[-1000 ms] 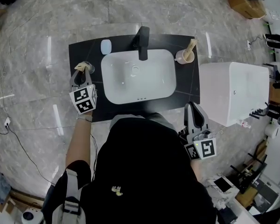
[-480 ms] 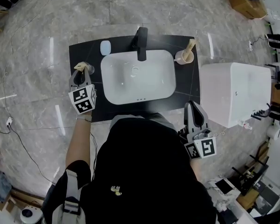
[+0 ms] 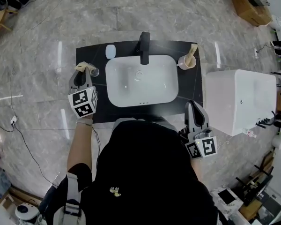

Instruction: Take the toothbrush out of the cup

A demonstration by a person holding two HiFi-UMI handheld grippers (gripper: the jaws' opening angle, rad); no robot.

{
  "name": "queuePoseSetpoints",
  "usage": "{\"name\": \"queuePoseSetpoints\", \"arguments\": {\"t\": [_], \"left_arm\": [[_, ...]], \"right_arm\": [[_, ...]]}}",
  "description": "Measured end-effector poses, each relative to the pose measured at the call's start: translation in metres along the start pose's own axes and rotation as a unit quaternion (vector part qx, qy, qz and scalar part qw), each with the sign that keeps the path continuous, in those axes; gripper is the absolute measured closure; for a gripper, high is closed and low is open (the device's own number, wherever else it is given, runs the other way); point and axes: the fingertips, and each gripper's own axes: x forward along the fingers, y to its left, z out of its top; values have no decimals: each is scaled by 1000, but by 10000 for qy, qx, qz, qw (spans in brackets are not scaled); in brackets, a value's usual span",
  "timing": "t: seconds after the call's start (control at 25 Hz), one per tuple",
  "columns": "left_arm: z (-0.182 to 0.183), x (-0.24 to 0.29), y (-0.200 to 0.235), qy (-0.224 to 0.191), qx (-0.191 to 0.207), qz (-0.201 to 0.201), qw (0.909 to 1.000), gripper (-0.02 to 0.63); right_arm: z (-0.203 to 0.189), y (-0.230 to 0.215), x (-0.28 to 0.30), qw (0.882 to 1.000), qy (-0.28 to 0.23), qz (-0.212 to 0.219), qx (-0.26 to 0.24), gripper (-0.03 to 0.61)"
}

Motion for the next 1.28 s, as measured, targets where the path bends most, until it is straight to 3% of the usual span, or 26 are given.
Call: {"name": "queuePoseSetpoints", "arguments": {"t": [0.28, 0.6, 0.92, 1.28], "left_arm": [[49, -39, -18, -384, 30, -20, 9993, 569], [86, -77, -65, -682, 19, -448, 9967, 569], [79, -97, -115, -649, 88, -957, 9933, 569], [61, -105, -140, -455, -49, -1077, 9931, 569]], "right_arm": [[0, -5, -5, 9997, -89, 206, -15, 538], [-5, -13, 1, 9993, -191, 287, 132, 538], [-8, -17, 7, 9987, -222, 390, 235, 538], [-10, -25, 14, 9982, -145, 514, 261, 538]]}}
